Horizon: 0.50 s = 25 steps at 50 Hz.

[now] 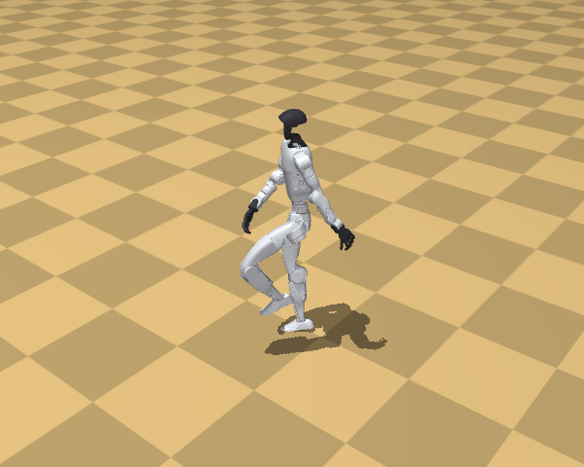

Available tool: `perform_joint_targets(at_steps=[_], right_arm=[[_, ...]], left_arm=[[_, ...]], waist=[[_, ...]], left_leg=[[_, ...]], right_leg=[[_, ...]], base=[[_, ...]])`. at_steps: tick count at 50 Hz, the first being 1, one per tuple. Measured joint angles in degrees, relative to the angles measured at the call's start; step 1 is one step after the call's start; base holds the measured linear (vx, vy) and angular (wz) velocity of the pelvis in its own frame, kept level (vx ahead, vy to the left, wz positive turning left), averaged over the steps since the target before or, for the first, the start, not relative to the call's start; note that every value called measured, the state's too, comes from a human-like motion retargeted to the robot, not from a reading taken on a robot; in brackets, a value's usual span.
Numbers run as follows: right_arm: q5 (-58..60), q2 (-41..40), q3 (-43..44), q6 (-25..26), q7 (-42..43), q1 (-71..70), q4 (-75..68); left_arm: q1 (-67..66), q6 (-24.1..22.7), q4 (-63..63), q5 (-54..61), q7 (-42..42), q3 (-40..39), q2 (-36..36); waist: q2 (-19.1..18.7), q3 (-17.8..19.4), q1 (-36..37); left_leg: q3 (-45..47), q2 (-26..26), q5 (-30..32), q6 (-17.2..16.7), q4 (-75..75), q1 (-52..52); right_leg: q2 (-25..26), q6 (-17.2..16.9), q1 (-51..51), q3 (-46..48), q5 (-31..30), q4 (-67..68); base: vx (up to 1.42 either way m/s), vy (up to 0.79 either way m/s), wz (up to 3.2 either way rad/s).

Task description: In place motions

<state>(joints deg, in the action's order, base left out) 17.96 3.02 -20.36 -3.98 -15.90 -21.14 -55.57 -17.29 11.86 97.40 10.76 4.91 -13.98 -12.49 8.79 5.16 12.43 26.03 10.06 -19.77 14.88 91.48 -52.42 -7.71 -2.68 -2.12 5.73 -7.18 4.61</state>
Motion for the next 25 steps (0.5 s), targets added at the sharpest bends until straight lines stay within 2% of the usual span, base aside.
perform_joint_targets(at_steps=[3,5,7,8,10,12,13,16,18,20,22,25], right_arm=[[3.2,0.6,0.6,0.3,2.5,6.2,-4.0],[6.5,1.3,1.8,0.3,3.1,12.0,-8.3],[9.8,2.6,4.3,1.5,2.5,18.0,-14.2],[10.8,3.4,6.0,2.7,2.1,20.6,-17.7],[12.5,5.7,10.6,5.7,1.7,24.6,-26.1],[11.3,8.0,15.6,10.5,3.1,25.5,-33.4],[8.0,9.0,17.7,12.0,4.4,25.5,-36.4],[-4.3,11.9,24.7,13.8,4.0,25.5,-41.8],[-10.4,13.6,28.3,15.7,1.4,27.0,-41.8],[-12.1,14.5,32.2,16.9,2.7,29.5,-41.8],[-12.3,15.2,33.9,16.2,5.9,33.2,-41.8],[-12.3,16.1,33.2,16.1,7.8,39.4,-41.8]], left_arm=[[3.9,-0.5,0.0,0.1,0.0,5.1,0.0],[7.4,-1.0,0.0,-0.7,-0.2,7.8,1.1],[12.3,-2.0,0.0,-0.4,-0.5,10.3,2.7],[15.0,-2.9,0.0,-0.2,-0.6,11.3,3.4],[19.9,-4.9,-0.9,0.2,0.2,12.3,5.5],[27.1,-4.3,-5.6,1.1,4.9,12.6,7.0],[31.4,-4.2,-8.2,1.3,8.2,13.1,6.8],[43.3,-4.4,-17.6,-3.5,15.6,12.2,5.6],[48.8,-5.7,-23.5,-7.4,15.6,12.4,5.2],[51.0,-8.2,-29.1,-9.2,12.2,14.7,4.3],[50.5,-11.5,-33.2,-10.5,8.6,17.5,2.5],[47.3,-14.1,-36.4,-13.7,5.7,21.3,0.8]], waist=[[-1.3,-2.6,-2.8],[-1.5,-4.6,-5.1],[-2.7,-6.1,-6.6],[-3.8,-7.1,-7.5],[-6.4,-10.0,-10.9],[-9.1,-10.0,-15.4],[-9.0,-7.6,-17.7],[-9.2,0.6,-20.2],[-10.3,3.5,-22.6],[-11.6,3.3,-25.7],[-12.4,1.7,-27.0],[-12.4,-4.4,-27.1]], left_leg=[[-4.4,-4.4,1.6,-3.8,-16.4,13.3],[-8.9,-10.9,4.4,-7.1,-34.8,25.5],[-13.9,-15.9,8.1,-8.3,-58.1,39.2],[-16.2,-16.1,4.2,-9.1,-68.0,45.1],[-8.3,-12.3,-3.1,-5.1,-79.5,51.5],[-18.3,-11.8,0.7,-7.7,-84.2,48.6],[-19.7,-11.6,1.6,-8.4,-84.4,48.1],[-19.1,-11.0,3.4,-7.8,-85.8,48.7],[-17.6,-9.7,4.3,-7.8,-86.7,48.0],[-15.5,-8.0,5.0,-8.6,-87.3,46.4],[-13.6,-6.6,4.9,-9.1,-87.0,45.5],[-14.2,-7.5,4.4,-8.9,-86.7,44.0]], right_leg=[[0.2,-1.2,2.8,2.9,1.7,-0.7],[0.0,-1.4,4.1,4.6,3.8,0.7],[0.9,-0.4,4.0,6.2,6.2,4.9],[2.4,0.7,3.0,7.5,6.9,8.3],[3.5,1.9,-2.2,12.1,1.6,20.2],[2.3,3.9,-16.2,12.9,-10.2,39.9],[3.4,4.0,-22.6,9.5,-11.8,47.5],[2.5,5.7,-36.7,9.4,-7.0,66.9],[2.2,6.3,-45.8,10.7,-3.7,76.5],[2.3,6.0,-53.8,11.8,-1.2,82.4],[2.6,6.6,-57.4,13.0,-0.1,83.9],[0.9,7.2,-58.1,13.0,1.3,82.6]], base=[[0.30,0.15,0.76],[0.45,0.15,0.45],[0.47,0.16,0.20],[0.44,0.14,0.34],[0.36,0.10,0.63],[-0.10,0.02,0.78],[-0.54,-0.01,0.64],[-0.73,-0.01,0.28],[-0.48,0.02,0.70],[-0.08,-0.02,0.66],[0.30,-0.11,0.28],[0.45,-0.13,-0.05]])
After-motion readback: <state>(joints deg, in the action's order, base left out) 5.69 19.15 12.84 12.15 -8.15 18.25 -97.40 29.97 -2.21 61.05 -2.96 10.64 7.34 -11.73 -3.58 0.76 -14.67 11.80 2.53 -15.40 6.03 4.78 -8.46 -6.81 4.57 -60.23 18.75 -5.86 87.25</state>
